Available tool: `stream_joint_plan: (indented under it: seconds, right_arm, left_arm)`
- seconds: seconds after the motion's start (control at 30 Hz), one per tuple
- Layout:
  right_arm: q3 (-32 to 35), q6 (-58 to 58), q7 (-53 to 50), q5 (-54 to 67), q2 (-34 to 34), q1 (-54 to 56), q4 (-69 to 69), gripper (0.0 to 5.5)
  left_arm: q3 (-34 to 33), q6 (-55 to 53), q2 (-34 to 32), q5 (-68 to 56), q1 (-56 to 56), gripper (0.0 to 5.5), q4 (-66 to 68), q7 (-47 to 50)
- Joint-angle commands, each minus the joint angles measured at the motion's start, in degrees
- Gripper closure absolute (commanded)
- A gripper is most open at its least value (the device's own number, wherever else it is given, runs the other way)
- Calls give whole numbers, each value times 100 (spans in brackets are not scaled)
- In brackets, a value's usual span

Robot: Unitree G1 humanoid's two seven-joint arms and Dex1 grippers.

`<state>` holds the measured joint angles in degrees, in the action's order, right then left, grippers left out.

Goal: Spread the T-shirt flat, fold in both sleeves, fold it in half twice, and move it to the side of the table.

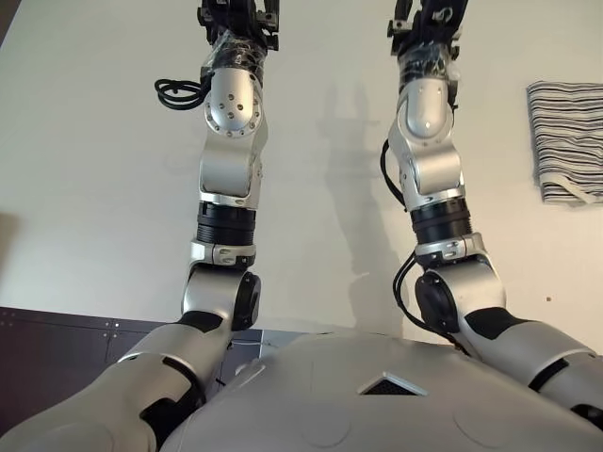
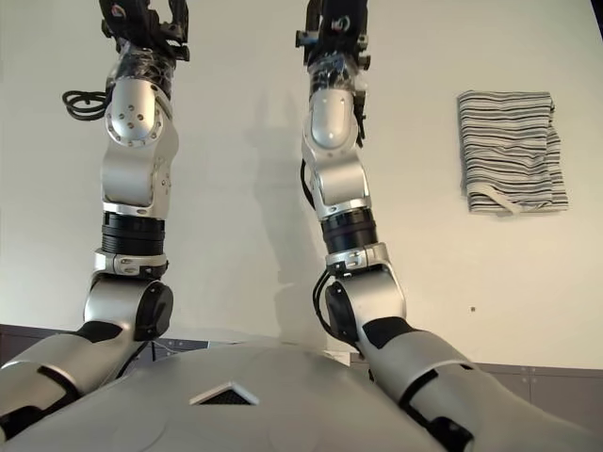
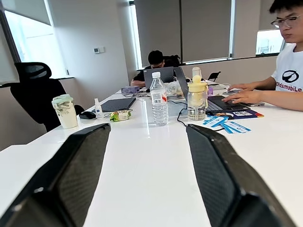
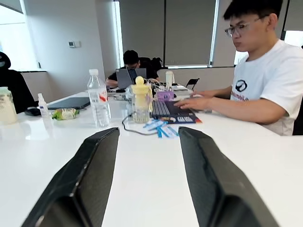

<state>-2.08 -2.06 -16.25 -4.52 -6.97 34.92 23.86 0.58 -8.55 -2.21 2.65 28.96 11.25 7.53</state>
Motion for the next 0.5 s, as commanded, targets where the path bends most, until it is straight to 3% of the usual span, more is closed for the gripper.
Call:
stream_joint_plan:
  seconds: [0.03,0.1,0.3,0.5]
  right_arm:
    - [265,-92,169,186,142,509,412,273]
    - [297,-131,209,199,114,689,637,236]
    - [-79,-162,532,-82,93,668,817,236]
    - [-236,-323,639,-157,-11,881,1326,231]
  left_arm:
    - [56,423,318,145,525,252,591,305]
    - [84,634,517,227,699,252,841,518]
    - [37,851,1046,318,456,252,775,1163]
    - [-45,1256,1043,368,920,237,1622,1412]
